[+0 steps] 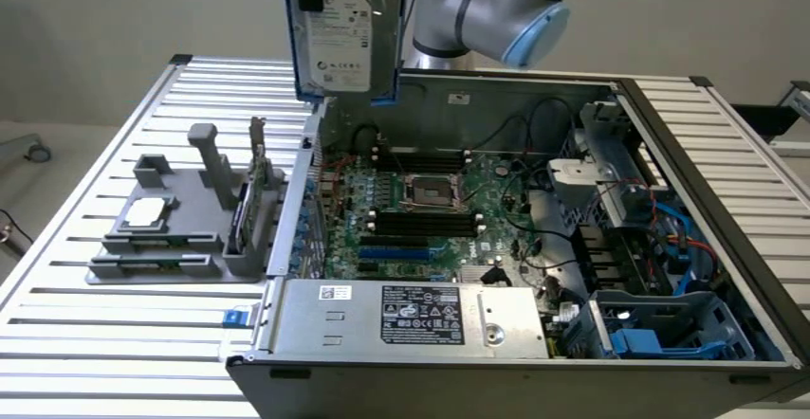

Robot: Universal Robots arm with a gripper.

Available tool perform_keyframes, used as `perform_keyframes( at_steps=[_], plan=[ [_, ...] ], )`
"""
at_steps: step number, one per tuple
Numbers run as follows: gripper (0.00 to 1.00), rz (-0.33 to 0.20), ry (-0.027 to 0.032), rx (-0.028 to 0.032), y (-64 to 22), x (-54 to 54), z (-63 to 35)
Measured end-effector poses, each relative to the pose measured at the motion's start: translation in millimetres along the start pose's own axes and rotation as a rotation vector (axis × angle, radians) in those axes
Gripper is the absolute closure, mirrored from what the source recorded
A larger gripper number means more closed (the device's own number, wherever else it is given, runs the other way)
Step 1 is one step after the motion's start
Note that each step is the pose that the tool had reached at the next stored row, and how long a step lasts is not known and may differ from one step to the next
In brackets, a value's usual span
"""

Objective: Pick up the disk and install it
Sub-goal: 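Pick up the disk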

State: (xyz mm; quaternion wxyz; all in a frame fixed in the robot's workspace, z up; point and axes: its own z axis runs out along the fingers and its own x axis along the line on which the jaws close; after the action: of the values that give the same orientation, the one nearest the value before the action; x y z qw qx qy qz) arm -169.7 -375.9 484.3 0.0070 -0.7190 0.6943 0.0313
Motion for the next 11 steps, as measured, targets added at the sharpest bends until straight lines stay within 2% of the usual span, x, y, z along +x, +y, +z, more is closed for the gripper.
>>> perform_keyframes(
  at_steps=[11],
  plan=[
    [0.67, 0.0, 0.0, 0.0, -37.4, 28.3, -1.6]
  ],
)
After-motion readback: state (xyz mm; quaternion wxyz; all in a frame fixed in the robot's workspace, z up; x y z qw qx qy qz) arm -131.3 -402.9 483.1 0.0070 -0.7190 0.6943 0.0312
